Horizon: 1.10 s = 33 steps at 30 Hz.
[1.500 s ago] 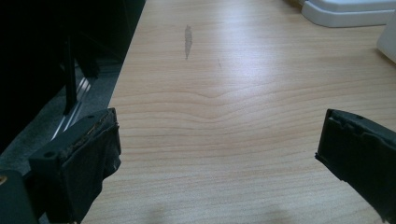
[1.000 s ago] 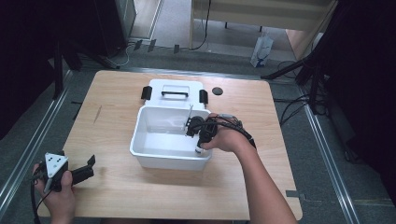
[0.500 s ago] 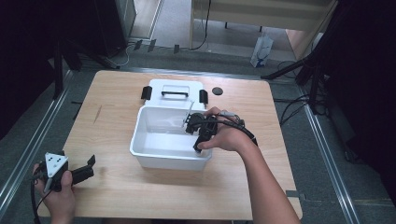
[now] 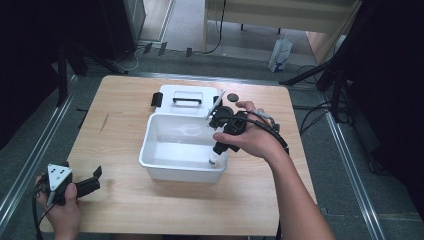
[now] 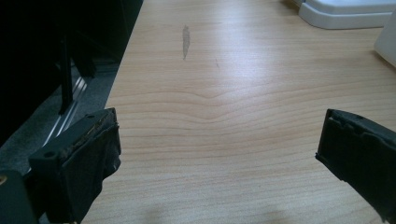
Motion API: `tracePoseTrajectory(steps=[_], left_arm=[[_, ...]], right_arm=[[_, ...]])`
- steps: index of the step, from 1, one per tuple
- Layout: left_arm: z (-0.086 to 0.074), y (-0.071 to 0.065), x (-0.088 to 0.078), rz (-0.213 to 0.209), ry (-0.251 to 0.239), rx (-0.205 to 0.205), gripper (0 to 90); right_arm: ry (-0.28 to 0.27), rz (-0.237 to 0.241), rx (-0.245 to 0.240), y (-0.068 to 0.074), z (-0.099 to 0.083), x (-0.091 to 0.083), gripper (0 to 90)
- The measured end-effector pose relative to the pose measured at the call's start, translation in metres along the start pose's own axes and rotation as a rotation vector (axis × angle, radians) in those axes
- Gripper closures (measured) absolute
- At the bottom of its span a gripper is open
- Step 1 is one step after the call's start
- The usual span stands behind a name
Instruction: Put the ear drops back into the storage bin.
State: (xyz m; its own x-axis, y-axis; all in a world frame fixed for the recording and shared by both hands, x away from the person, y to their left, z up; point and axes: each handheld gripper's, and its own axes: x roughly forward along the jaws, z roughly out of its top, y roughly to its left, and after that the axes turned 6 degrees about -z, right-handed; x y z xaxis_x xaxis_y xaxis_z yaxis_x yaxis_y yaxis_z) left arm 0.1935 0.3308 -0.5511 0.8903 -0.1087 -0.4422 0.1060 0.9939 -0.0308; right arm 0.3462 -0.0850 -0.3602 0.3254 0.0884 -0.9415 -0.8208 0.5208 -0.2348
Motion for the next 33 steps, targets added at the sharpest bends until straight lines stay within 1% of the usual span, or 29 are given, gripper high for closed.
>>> tracePoseTrajectory(steps=[2,5,7,8,11,15,20,22,26,29,33], left_arm=[[0.0,0.0,0.0,0.002,0.0,0.003,0.3],[0.0,0.001,0.0,-0.004,0.0,0.0,0.3],[0.0,0.001,0.0,-0.004,-0.001,-0.002,0.3],[0.0,0.0,0.0,-0.003,-0.004,-0.004,0.3],[0.0,0.0,0.0,-0.002,-0.003,0.001,0.3],[0.0,0.0,0.0,-0.003,-0.005,-0.002,0.3],[0.0,0.0,0.0,0.0,-0.002,0.004,0.3],[0.0,-0.001,0.0,0.001,-0.003,0.003,0.3],[0.0,-0.001,0.0,0.002,-0.006,0.008,0.3],[0.0,-0.001,0.0,0.003,-0.008,0.011,0.3],[0.0,-0.002,0.0,0.007,-0.005,0.017,0.3]], right_arm=[[-0.009,0.003,0.013,-0.003,-0.005,-0.005,13.7],[-0.003,-0.004,0.024,-0.007,-0.016,-0.011,13.4],[0.001,-0.001,0.026,-0.01,-0.023,-0.013,13.3],[0.0,-0.008,0.03,-0.011,-0.027,-0.013,13.3],[0.009,-0.008,0.044,-0.013,-0.04,-0.013,13.3],[0.028,-0.005,0.065,-0.017,-0.058,-0.009,13.1],[0.019,-0.004,0.09,-0.02,-0.079,-0.005,13.3],[0.018,0.005,0.096,-0.02,-0.088,-0.003,13.3],[0.01,0.007,0.135,-0.023,-0.107,0.002,13.2],[0.006,0.008,0.161,-0.026,-0.123,0.009,13.3],[0.011,0.01,0.174,-0.027,-0.138,0.017,13.3]])
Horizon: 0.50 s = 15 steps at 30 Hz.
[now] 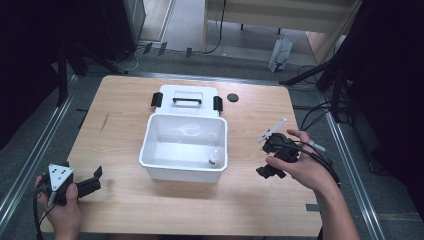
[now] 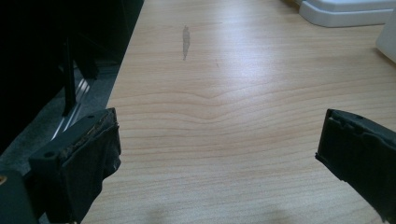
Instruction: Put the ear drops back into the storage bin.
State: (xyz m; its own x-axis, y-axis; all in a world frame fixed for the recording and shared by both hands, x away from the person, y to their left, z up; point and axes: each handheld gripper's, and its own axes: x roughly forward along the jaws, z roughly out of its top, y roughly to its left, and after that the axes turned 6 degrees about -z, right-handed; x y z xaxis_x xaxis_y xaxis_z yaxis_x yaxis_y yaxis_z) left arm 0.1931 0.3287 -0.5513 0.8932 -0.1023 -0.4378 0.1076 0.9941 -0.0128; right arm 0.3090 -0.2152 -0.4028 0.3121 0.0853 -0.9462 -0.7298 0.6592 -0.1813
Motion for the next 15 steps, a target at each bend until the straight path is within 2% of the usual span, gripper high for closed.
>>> tracePoseTrajectory(steps=[10,15], left_arm=[[0.0,-0.002,0.0,0.008,0.004,0.019,0.3],[0.0,-0.003,0.0,0.013,0.006,0.026,0.3]], right_arm=[[0.006,0.016,0.082,-0.01,-0.043,0.025,13.3],[-0.014,0.025,0.126,-0.011,-0.063,0.038,13.3]])
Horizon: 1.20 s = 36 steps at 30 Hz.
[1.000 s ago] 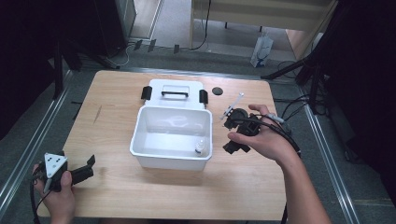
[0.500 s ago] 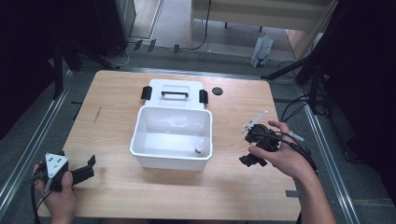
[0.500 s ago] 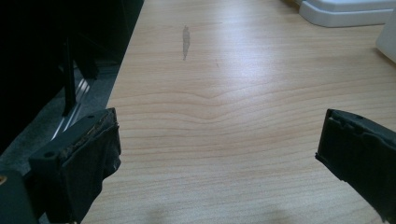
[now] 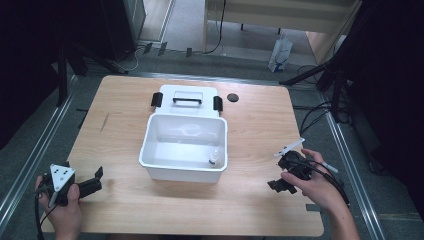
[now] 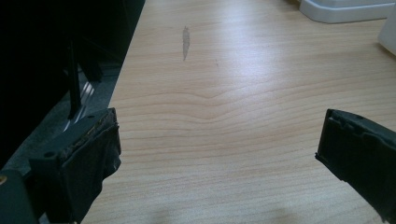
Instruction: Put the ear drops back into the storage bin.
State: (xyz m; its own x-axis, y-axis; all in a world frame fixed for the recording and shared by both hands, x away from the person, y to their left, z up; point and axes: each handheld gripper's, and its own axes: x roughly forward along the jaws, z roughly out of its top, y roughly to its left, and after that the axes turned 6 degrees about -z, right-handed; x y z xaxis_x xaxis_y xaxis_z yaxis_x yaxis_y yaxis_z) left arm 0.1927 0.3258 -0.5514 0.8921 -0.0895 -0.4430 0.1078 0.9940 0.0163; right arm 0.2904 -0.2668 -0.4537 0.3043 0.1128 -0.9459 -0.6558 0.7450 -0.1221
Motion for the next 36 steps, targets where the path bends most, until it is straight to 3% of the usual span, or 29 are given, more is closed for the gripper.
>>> tracePoseTrajectory(steps=[10,13,17,25,26,29,32,36], left_arm=[[0.0,-0.001,0.0,0.006,0.002,0.013,0.3],[0.0,-0.002,0.0,0.009,0.003,0.015,0.3],[0.0,-0.003,0.0,0.011,0.005,0.018,0.2],[0.0,-0.003,0.001,0.013,0.006,0.022,0.3],[0.0,-0.003,0.001,0.011,0.008,0.021,0.3],[0.0,-0.002,0.001,0.009,0.013,0.019,0.3],[0.001,-0.002,0.001,0.01,0.017,0.021,0.3],[0.0,-0.003,0.002,0.016,0.016,0.021,0.3]], right_arm=[[-0.065,-0.044,0.082,-0.002,-0.044,0.03,13.1],[-0.124,-0.062,0.111,0.0,-0.056,0.037,13.2],[-0.25,-0.066,0.165,0.001,-0.072,0.043,13.2],[-0.438,-0.082,0.267,0.005,-0.1,0.06,12.9],[-0.491,-0.062,0.283,0.005,-0.105,0.062,12.9],[-0.579,-0.031,0.309,0.004,-0.113,0.065,12.9],[-0.658,-0.032,0.339,0.002,-0.117,0.062,13.1],[-0.74,-0.005,0.434,-0.006,-0.126,0.059,13.5]])
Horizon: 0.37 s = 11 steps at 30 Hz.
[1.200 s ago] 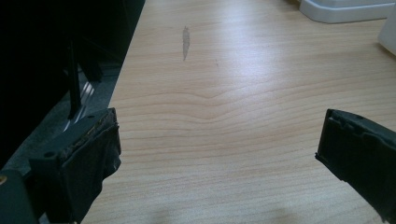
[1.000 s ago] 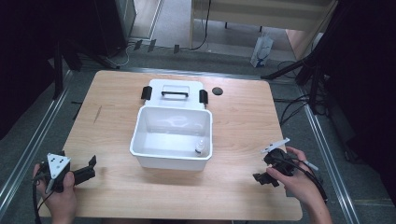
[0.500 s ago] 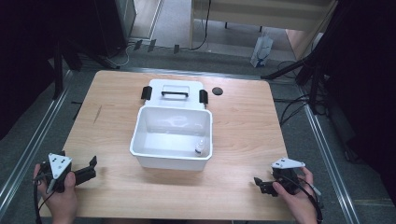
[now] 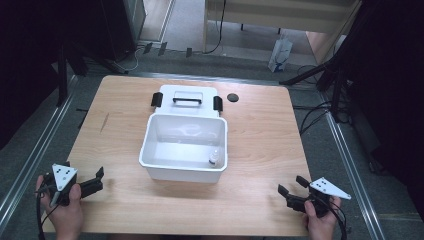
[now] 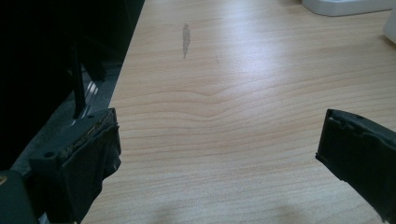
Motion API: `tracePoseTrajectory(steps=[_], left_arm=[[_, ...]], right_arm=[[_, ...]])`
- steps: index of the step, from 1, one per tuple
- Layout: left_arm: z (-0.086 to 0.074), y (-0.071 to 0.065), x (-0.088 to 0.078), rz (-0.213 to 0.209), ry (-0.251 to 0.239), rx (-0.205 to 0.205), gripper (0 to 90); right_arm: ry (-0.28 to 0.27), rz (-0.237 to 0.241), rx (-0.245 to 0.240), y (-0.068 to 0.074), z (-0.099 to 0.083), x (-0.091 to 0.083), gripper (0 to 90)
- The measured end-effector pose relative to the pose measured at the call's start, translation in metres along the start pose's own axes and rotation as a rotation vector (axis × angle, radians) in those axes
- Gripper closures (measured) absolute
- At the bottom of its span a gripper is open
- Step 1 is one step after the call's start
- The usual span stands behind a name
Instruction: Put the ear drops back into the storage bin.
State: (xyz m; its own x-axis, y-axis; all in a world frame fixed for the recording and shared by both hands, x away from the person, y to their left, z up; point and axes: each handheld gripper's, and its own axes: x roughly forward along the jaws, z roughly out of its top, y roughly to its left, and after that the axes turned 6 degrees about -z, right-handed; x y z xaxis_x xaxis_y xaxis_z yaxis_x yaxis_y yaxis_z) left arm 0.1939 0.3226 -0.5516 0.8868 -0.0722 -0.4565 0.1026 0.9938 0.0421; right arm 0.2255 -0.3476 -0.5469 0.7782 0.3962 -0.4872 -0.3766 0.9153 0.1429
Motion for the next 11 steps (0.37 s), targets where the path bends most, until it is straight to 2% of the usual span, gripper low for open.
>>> tracePoseTrajectory(steps=[2,4,7,11], left_arm=[[0.0,-0.0006,0.0002,0.005,0.0,0.003,0.3],[-0.0001,-0.0011,-0.0003,0.008,-0.001,0.006,0.3],[-0.0004,-0.0006,-0.001,0.012,-0.008,0.001,0.3],[-0.0003,0.001,-0.001,0.008,-0.007,-0.013,0.2]], right_arm=[[-0.018,0.004,0.048,-0.0042,-0.0007,-0.0019,13.8],[-0.019,0.007,0.061,-0.0057,-0.001,-0.0023,14.1],[0.009,-0.013,0.049,-0.0038,-0.0004,-0.0003,14.0],[0.045,-0.017,0.02,-0.0007,0.0008,0.0029,13.4]])
